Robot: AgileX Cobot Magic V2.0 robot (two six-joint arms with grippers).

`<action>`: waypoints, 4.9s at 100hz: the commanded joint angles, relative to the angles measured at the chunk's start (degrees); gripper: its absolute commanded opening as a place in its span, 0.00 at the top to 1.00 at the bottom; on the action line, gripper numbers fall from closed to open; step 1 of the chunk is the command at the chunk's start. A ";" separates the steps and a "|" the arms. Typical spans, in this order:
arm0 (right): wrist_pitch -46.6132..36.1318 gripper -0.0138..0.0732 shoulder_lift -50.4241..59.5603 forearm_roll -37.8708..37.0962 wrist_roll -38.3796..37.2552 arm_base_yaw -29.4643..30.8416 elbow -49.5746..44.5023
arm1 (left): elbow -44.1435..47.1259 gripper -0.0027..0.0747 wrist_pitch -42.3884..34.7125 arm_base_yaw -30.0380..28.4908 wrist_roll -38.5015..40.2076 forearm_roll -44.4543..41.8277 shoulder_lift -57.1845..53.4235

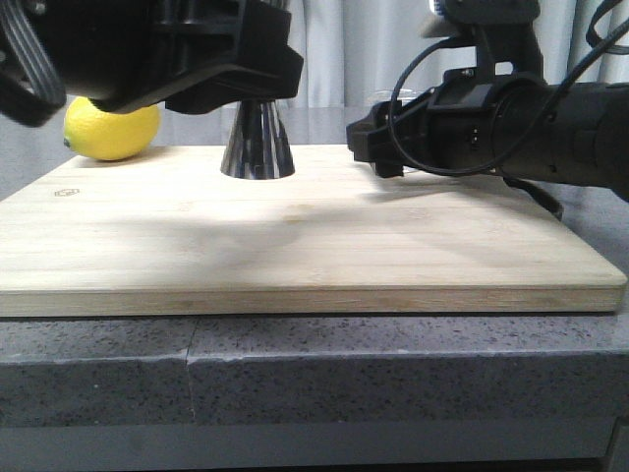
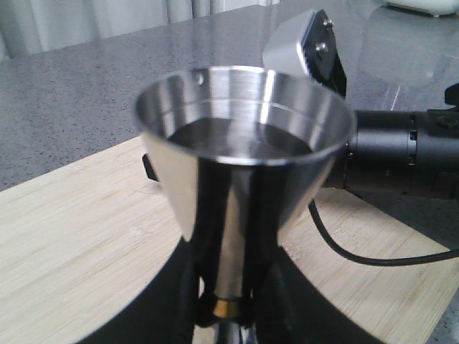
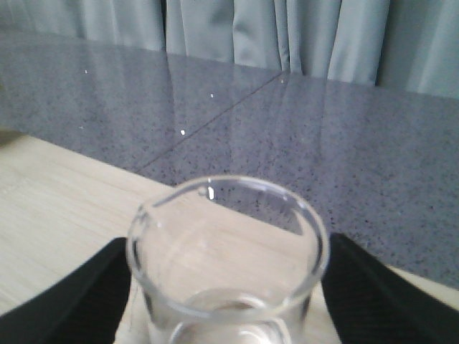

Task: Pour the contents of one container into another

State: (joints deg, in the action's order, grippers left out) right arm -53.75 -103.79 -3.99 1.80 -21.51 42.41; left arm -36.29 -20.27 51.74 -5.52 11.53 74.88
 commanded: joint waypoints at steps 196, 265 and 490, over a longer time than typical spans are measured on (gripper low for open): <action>-12.64 0.23 37.86 1.09 -0.02 0.37 1.31 | -1.60 0.99 -21.73 -12.29 2.01 -0.58 13.76; -12.64 0.23 37.86 1.09 -0.02 0.37 1.31 | -1.60 0.99 -22.50 -12.29 3.41 -0.58 15.44; 42.96 0.23 68.57 8.57 23.96 0.37 1.21 | 7.30 0.45 4.88 -13.90 -9.35 0.42 -44.24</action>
State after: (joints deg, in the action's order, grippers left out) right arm -18.27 -41.03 4.45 23.42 -21.51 42.17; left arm -27.69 -16.43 38.97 -12.58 11.57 34.73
